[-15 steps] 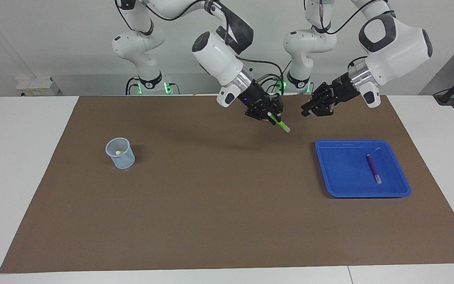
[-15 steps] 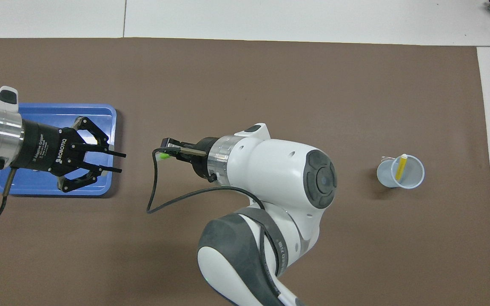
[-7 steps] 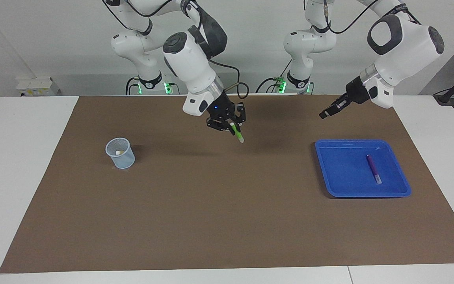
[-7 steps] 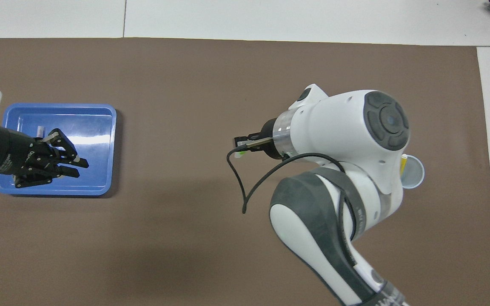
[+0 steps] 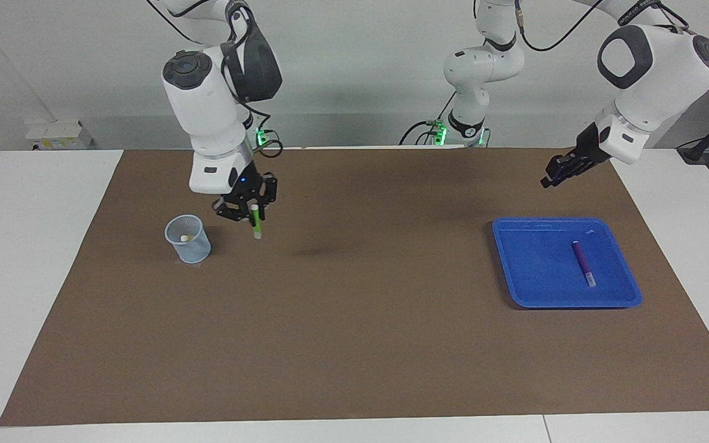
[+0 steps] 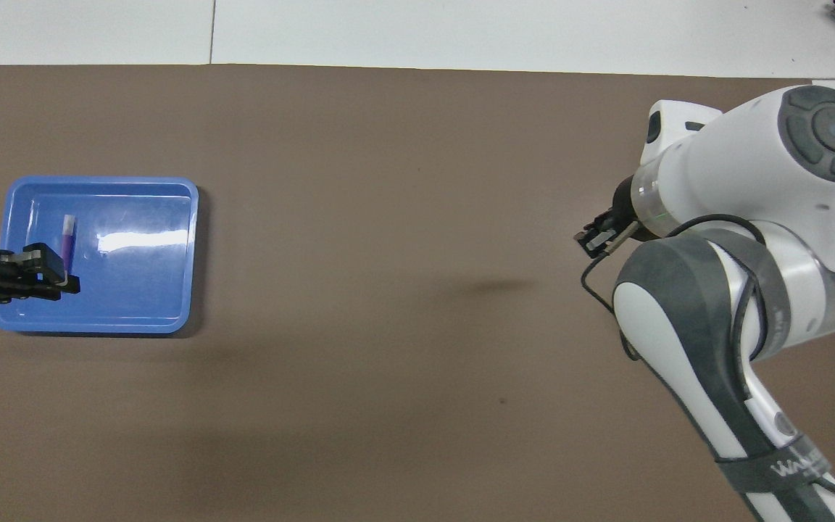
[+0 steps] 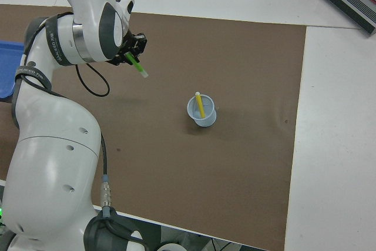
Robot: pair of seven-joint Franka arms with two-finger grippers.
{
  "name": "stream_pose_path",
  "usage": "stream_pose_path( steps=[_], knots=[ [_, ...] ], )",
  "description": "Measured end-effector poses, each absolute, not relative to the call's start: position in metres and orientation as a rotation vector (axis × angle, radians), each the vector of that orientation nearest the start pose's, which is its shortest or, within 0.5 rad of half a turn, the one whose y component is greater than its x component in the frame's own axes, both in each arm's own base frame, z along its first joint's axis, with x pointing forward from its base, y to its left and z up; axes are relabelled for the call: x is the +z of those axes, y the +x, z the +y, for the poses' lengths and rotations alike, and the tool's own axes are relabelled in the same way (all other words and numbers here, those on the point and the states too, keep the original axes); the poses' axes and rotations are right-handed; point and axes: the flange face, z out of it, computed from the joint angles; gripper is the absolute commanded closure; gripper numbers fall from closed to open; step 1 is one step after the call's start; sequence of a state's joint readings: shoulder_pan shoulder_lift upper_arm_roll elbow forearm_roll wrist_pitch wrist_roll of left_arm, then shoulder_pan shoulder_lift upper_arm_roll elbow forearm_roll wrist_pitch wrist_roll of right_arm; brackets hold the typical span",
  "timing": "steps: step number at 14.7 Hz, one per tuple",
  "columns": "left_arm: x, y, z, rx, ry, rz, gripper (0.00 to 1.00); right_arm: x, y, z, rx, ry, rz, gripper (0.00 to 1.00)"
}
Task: Transfer and insert pens with both arms
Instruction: 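Carry the green pen toward the cup while the left gripper reaches purple pen, then lower the green pen into the cup with the right gripper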
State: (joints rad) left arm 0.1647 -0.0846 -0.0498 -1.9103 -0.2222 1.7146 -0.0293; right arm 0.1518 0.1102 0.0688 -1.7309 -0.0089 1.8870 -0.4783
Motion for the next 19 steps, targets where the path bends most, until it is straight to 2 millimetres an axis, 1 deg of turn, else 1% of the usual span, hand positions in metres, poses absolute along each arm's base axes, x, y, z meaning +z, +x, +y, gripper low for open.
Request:
stream_pose_path(
  steps=[2,3,4,5,7,8,9,11,14,15,16,17,18,19],
  knots=[
    [0.510,0.527,0.061,0.112,-3.334,-0.214,0.67,0.506,0.591,0.093,-0.010,-2.965,-1.221,1.00],
    [0.501,0.529,0.072,0.089,-3.326,-0.166,0.61,0.500,0.591,0.076,0.020,-2.967,-1.244,1.00],
    [0.492,0.533,0.081,0.074,-3.313,-0.122,0.59,0.492,0.588,0.060,0.052,-2.971,-1.241,1.00],
    [0.483,0.537,0.087,0.065,-3.302,-0.089,0.54,0.482,0.584,0.046,0.081,-2.976,-1.224,1.00],
    [0.466,0.546,0.093,0.052,-3.293,-0.037,0.54,0.459,0.571,0.022,0.137,-2.984,-1.169,1.00],
    [0.459,0.550,0.096,0.039,-3.290,-0.013,0.54,0.448,0.562,0.016,0.171,-2.982,-1.152,1.00],
    [0.453,0.553,0.100,0.028,-3.287,-0.001,0.54,0.441,0.554,0.014,0.196,-2.977,-1.147,1.00],
    [0.444,0.559,0.107,-0.001,-3.265,0.052,0.54,0.435,0.543,0.013,0.221,-2.974,-1.143,1.00],
    [0.429,0.566,0.123,-0.045,-3.227,0.118,0.54,0.423,0.534,0.005,0.227,-2.982,-1.113,1.00],
    [0.422,0.569,0.127,-0.063,-3.222,0.143,0.54,0.417,0.532,0.003,0.216,-2.987,-1.106,0.92],
    [0.413,0.573,0.132,-0.080,-3.216,0.164,0.54,0.409,0.530,-0.001,0.201,-2.993,-1.096,0.76],
    [0.403,0.577,0.136,-0.098,-3.210,0.181,0.54,0.403,0.529,-0.006,0.183,-3.000,-1.086,0.49],
    [0.391,0.581,0.140,-0.113,-3.204,0.200,0.54,0.398,0.528,-0.011,0.167,-3.007,-1.076,0.35],
    [0.379,0.585,0.143,-0.128,-3.199,0.215,0.54,0.396,0.527,-0.013,0.160,-3.010,-1.070,0.18]
  ],
)
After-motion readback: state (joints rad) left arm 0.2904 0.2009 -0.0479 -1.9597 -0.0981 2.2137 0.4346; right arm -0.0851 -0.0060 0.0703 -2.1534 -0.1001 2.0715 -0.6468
